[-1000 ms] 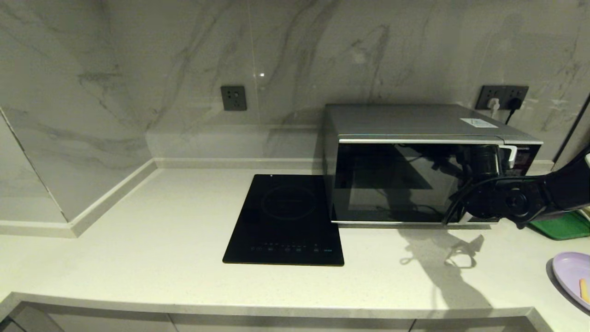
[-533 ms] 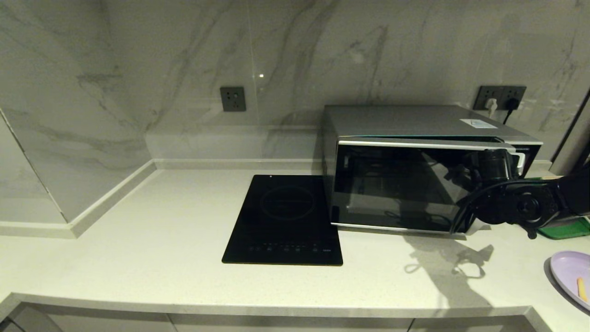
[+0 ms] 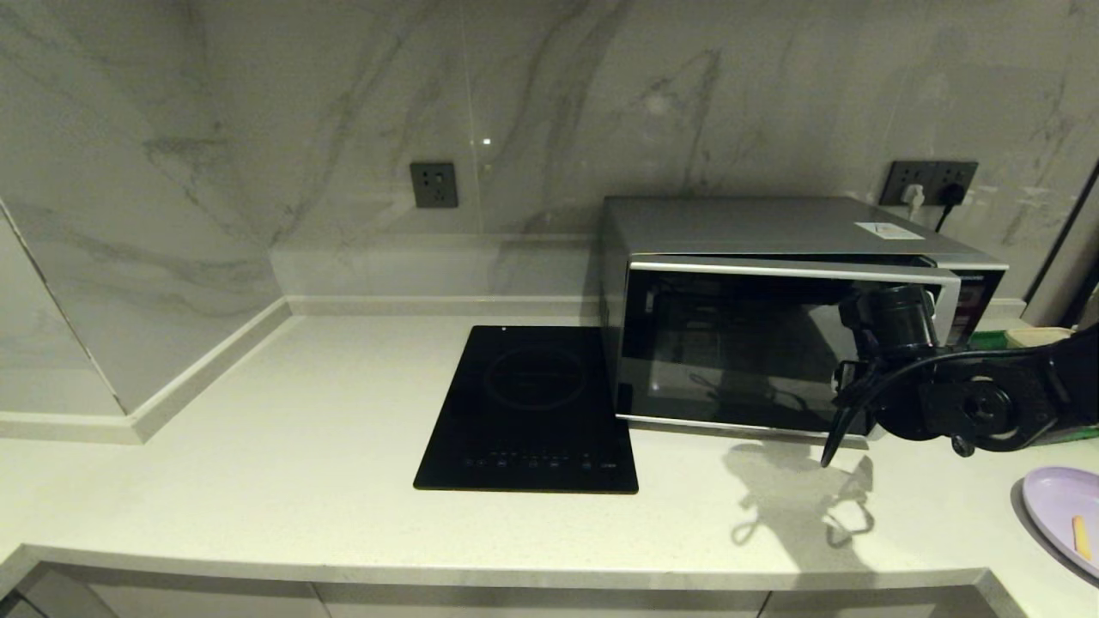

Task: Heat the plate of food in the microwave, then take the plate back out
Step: Open the microwave oven

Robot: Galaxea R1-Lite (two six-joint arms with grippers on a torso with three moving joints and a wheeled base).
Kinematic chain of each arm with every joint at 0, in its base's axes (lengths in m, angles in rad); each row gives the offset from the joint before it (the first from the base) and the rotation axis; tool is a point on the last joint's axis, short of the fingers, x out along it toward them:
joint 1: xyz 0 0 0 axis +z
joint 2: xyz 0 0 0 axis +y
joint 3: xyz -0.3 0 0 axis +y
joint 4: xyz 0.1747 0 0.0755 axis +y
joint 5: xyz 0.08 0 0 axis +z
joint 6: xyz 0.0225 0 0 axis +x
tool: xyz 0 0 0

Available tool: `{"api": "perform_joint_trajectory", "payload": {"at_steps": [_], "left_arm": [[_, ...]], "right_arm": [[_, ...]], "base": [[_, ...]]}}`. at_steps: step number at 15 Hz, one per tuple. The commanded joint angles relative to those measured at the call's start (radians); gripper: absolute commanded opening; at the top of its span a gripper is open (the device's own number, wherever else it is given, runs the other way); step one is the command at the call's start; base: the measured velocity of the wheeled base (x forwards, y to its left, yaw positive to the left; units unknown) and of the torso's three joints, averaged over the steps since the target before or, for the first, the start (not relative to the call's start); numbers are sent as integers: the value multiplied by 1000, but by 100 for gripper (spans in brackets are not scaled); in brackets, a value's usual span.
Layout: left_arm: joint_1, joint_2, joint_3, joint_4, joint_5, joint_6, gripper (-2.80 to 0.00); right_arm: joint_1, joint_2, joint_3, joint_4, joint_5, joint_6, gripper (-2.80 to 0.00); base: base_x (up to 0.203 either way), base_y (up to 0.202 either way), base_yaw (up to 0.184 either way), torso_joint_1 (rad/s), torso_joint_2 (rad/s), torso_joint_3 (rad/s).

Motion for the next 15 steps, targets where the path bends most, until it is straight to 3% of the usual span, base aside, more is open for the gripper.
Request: {"api": "perform_joint_trajectory", "payload": {"at_steps": [1,3,4,6,8,11,13,15], "left_arm": [[1,0,0,-1,0,-1,-280],[1,0,0,-1,0,-1,-280],[1,0,0,-1,0,-1,-280],[1,0,0,-1,0,-1,-280],[1,0,0,-1,0,-1,-280],[1,0,0,-1,0,-1,-280],[1,0,0,-1,0,-1,-280],[1,0,0,-1,0,-1,-280]], "right_arm": [[99,-182,66,30,68,2,0],[153,-317,77,89,154,4,0],[165,-382,59,124,215,6,-280],[174,-454,-47,212,309,52,-280],[150,-458,-200,326,381,150,-280],[58,-392,-506,572,548,350,-280],[-18,-248,-728,715,605,482,-280],[-116,-130,-824,800,653,572,-280]], "base": [[0,0,0,0,0,0],[0,0,0,0,0,0],[0,0,0,0,0,0],[0,0,0,0,0,0],[0,0,0,0,0,0],[0,0,0,0,0,0],[0,0,0,0,0,0],[0,0,0,0,0,0]]}}
